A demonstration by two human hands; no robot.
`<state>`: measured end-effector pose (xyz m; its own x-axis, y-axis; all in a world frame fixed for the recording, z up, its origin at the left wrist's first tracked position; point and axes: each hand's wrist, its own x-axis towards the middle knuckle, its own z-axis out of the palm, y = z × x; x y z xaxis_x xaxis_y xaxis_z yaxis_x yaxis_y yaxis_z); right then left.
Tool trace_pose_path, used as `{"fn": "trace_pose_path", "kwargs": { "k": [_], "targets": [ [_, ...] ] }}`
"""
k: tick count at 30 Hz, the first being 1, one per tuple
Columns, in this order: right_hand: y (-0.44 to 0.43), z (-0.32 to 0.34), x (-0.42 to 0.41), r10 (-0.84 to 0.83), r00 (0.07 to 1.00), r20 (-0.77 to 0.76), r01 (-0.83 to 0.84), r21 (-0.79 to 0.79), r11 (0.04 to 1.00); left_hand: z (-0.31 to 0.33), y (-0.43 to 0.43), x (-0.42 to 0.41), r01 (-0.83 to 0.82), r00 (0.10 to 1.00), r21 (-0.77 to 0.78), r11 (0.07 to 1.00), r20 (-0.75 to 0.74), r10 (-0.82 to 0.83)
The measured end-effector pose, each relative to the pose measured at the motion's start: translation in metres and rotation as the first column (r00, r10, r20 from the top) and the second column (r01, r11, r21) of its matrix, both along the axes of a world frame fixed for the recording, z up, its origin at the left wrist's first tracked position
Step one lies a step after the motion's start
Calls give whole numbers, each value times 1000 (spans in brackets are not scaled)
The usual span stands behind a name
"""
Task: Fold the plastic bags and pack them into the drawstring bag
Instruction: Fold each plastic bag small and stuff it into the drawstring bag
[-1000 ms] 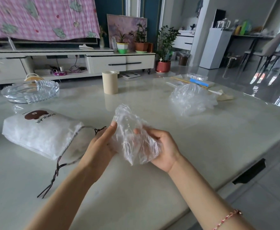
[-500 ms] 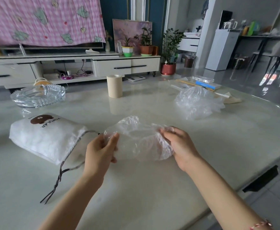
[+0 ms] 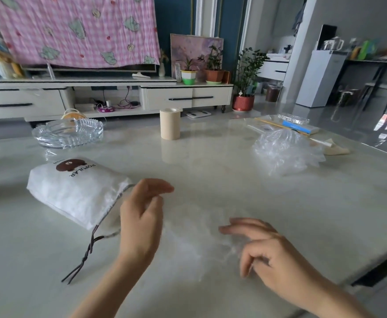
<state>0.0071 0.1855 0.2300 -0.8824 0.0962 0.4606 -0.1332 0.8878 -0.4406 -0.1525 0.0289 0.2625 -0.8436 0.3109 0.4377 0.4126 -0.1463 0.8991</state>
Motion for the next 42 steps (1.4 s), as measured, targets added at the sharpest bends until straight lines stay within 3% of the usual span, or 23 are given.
{"fn": "trace_pose_path", "kwargs": {
  "k": [2,4,6,8,9,11,13,14,16,19,22,25,26,28,29,31,32,34,36,38,40,42],
  "targets": [
    [1,-4,6,-6,996,93,12,-61,998,-3,1,10,68,979,-118,991,-181,-89],
    [-2,8,10,-37,989,140,74,-269,960,-12,4,19,104,926,-320,942,-314,-209],
    [-7,26,9,-126,992,34,127,-469,874,-26,6,24,119,855,-504,856,-387,-346],
    [-12,33,-2,-243,960,-138,133,-540,831,-38,7,24,69,786,-606,792,-456,-418],
    [-16,33,-10,-259,952,-162,144,-510,848,-42,8,24,41,743,-678,734,-470,-476],
    [-25,24,-28,-227,971,-68,190,-349,918,-41,11,25,-88,704,-783,616,-486,-518],
    [-28,7,-42,-230,973,-21,229,-30,973,-42,11,21,-177,726,-843,508,-460,-511],
    [-26,-2,-45,-240,971,-3,239,109,965,-42,7,19,-227,733,-858,460,-462,-499],
    [-20,-7,-45,-276,944,179,235,220,947,-40,5,15,-299,736,-876,379,-464,-493],
    [-2,-7,-32,-334,846,416,237,268,934,-41,1,13,-129,805,-953,275,-263,-533],
    [8,-3,-27,-372,798,474,241,315,918,-41,1,15,-145,812,-944,296,-285,-509],
    [10,-7,-27,-383,829,407,261,325,909,-40,1,15,-275,748,-856,438,-477,-462],
    [9,-7,-24,-345,867,359,272,239,932,-40,-1,15,-257,729,-805,535,-525,-439],
    [6,1,-15,-221,954,200,247,-114,962,-40,-5,12,-150,698,-662,734,-597,-396],
    [6,11,-7,-151,972,178,196,-270,943,-36,-7,12,-64,726,-627,776,-563,-395],
    [5,26,7,42,962,269,83,-438,895,-30,-11,13,62,808,-612,788,-433,-400],
    [5,29,11,124,926,355,46,-433,900,-31,-12,13,97,824,-612,785,-392,-408],
    [6,19,13,111,901,419,9,-276,961,-33,-10,13,139,820,-617,774,-366,-439],
    [3,3,7,-25,945,326,57,-91,994,-31,-9,12,171,839,-610,774,-323,-439],
    [3,-10,0,-77,982,172,84,-36,996,-29,-10,10,229,852,-606,762,-253,-457],
    [3,-10,-7,-130,990,58,135,-99,986,-28,-13,9,269,843,-641,719,-204,-498],
    [6,-3,-15,-187,981,41,191,-263,946,-29,-15,7,260,837,-682,683,-194,-512]
  ]
}}
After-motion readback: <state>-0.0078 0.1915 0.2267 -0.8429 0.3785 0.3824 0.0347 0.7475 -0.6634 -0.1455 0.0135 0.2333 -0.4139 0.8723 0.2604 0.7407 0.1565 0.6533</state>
